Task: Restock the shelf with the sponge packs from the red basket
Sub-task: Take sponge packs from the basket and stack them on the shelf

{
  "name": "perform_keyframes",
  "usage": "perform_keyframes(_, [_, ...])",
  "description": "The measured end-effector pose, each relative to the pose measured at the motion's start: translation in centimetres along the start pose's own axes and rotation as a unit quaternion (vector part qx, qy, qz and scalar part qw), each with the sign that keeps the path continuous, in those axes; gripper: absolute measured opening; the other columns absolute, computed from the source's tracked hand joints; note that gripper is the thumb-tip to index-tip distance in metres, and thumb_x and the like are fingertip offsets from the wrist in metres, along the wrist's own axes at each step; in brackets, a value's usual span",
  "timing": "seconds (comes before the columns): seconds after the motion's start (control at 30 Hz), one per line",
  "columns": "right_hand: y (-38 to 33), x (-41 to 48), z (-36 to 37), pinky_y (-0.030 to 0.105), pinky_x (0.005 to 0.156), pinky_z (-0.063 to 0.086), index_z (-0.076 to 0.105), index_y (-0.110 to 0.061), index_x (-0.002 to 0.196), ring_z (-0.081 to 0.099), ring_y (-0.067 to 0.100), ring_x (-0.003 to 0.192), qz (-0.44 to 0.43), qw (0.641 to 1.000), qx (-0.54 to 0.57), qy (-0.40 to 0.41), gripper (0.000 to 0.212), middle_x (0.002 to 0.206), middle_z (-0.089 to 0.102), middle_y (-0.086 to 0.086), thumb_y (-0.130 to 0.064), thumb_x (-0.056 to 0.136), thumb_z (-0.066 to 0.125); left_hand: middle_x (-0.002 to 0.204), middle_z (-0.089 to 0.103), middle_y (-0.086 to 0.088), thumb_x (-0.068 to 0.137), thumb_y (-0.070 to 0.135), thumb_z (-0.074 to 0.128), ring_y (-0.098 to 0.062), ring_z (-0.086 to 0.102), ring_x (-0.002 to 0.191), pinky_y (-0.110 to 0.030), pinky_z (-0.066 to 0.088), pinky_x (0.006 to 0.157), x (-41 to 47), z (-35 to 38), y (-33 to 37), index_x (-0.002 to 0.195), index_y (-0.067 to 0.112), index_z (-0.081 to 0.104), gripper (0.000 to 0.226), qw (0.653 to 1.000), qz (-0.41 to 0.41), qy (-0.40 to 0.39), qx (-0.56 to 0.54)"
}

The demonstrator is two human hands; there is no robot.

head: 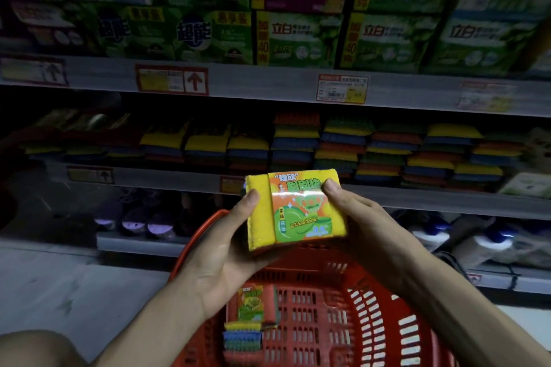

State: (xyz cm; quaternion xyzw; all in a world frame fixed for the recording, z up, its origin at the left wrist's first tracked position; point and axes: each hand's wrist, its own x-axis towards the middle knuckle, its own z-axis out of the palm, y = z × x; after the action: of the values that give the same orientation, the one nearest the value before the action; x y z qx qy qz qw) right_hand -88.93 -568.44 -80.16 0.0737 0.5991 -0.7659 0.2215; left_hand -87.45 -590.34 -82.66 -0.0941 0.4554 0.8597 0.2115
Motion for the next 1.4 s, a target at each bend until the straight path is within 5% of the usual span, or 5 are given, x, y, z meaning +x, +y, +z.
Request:
perform_keyframes(0.37, [0.5, -3.0, -0.3, 0.053, 0.113, 0.044, 0.071, -0.011, 0.124, 0.068, 0.036, 0.119, 0.011, 0.997, 0.056, 0.052, 0.047, 0.121, 0.074, 0.017, -0.047, 0.098, 0.058, 0.135, 0.065, -0.023, 0.044, 0.066, 0.092, -0.022, 0.079, 0.092, -0.028, 0.062, 0.071, 1.6, 2.0, 0.4, 0.102, 0.016, 0.083, 0.077, 0.994, 0.003, -0.04, 0.102])
perform_keyframes(0.67, [2.0, -3.7, -1.3, 0.055, 0.117, 0.04, 0.069, -0.007, 0.126, 0.068, 0.038, 0.119, 0.014, 0.991, 0.066, 0.114, 0.048, 0.12, 0.074, 0.017, -0.041, 0.093, 0.063, 0.099, 0.081, -0.005, 0.064, 0.044, 0.093, -0.024, 0.079, 0.091, -0.043, 0.059, 0.092, 1.1, 4.8, -1.9, 0.116, 0.023, 0.07, 0.061, 0.981, 0.031, 0.041, 0.19])
perform_keyframes(0.93, [-1.0, -1.4, -10.3, 0.019, 0.039, 0.023, 0.05, -0.015, 0.078, 0.033, 0.007, 0.036, -0.06, 0.961, 0.156, 0.219, 0.03, 0.047, 0.037, -0.007, -0.023, 0.106, 0.048, 0.104, 0.081, -0.004, 0.061, 0.043, 0.087, -0.025, 0.078, 0.096, -0.048, 0.056, 0.099, 2.7, 5.5, -0.6, 0.118, 0.022, 0.071, 0.062, 0.974, 0.088, 0.069, 0.198])
perform_keyframes(1.2, [-3.4, 1.2, -17.8, 0.015, 0.025, 0.029, 0.042, -0.011, 0.064, 0.033, 0.007, 0.017, -0.053, 0.909, 0.214, 0.355, 0.046, 0.027, 0.041, -0.004, -0.02, 0.108, 0.049, 0.109, 0.08, -0.004, 0.061, 0.033, 0.093, -0.024, 0.078, 0.098, -0.038, 0.054, 0.089, 4.5, 8.2, -0.9, 0.121, 0.022, 0.071, 0.065, 0.979, 0.096, 0.005, 0.18])
perform_keyframes(1.4, [-3.5, 1.3, -12.9, 0.023, 0.05, 0.04, 0.067, -0.015, 0.063, 0.055, 0.03, 0.043, -0.054, 0.955, 0.17, 0.238, 0.045, 0.051, 0.056, 0.02, -0.031, 0.103, 0.053, 0.105, 0.08, -0.005, 0.059, 0.036, 0.084, -0.022, 0.079, 0.093, -0.035, 0.061, 0.078, 6.3, 8.8, -1.5, 0.123, 0.019, 0.068, 0.069, 0.983, 0.104, 0.015, 0.149])
